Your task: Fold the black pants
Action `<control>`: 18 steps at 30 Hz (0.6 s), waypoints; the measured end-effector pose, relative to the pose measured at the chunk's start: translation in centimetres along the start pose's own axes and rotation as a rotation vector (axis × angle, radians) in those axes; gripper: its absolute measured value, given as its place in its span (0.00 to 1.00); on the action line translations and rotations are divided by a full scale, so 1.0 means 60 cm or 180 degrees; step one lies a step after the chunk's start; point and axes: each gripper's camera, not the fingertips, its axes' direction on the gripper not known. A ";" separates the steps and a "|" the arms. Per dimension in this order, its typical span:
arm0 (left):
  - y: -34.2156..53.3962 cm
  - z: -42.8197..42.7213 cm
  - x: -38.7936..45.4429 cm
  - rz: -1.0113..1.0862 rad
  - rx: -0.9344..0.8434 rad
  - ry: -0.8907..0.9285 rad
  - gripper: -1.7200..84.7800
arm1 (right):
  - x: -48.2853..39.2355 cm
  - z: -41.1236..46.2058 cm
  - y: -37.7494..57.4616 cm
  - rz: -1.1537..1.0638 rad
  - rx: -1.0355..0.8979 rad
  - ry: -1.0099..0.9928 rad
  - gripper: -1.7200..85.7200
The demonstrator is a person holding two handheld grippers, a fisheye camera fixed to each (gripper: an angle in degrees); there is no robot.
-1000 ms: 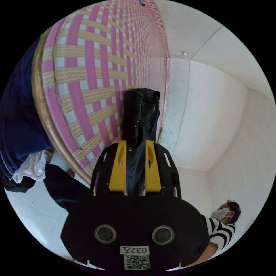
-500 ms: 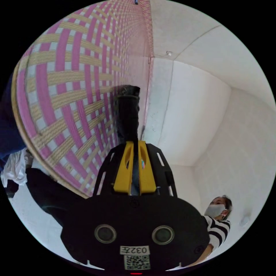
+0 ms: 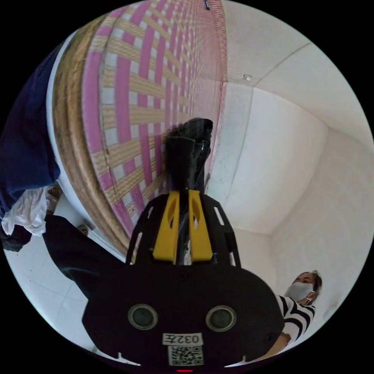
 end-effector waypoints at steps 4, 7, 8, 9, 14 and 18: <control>-0.006 0.002 0.060 0.0333 -0.0044 0.0563 0.00 | -0.059 -0.033 -0.005 -0.0373 0.0260 -0.0405 0.01; -0.019 0.004 0.141 0.0823 -0.0157 0.0849 0.00 | -0.137 -0.061 -0.014 -0.0904 0.0392 -0.0676 0.01; -0.025 0.001 0.164 0.0967 -0.0171 0.0921 0.00 | -0.161 -0.069 -0.017 -0.1027 0.0406 -0.0712 0.01; -0.031 -0.004 0.175 0.1014 -0.0183 0.0962 0.00 | -0.174 -0.072 -0.020 -0.1060 0.0402 -0.0707 0.01; -0.032 -0.039 0.145 0.0612 -0.0079 0.0916 0.00 | -0.178 -0.064 -0.021 -0.0893 0.0281 -0.0700 0.01; -0.024 -0.039 0.154 0.0339 -0.0121 0.1114 0.00 | -0.200 -0.066 -0.024 -0.0663 0.0175 -0.0776 0.01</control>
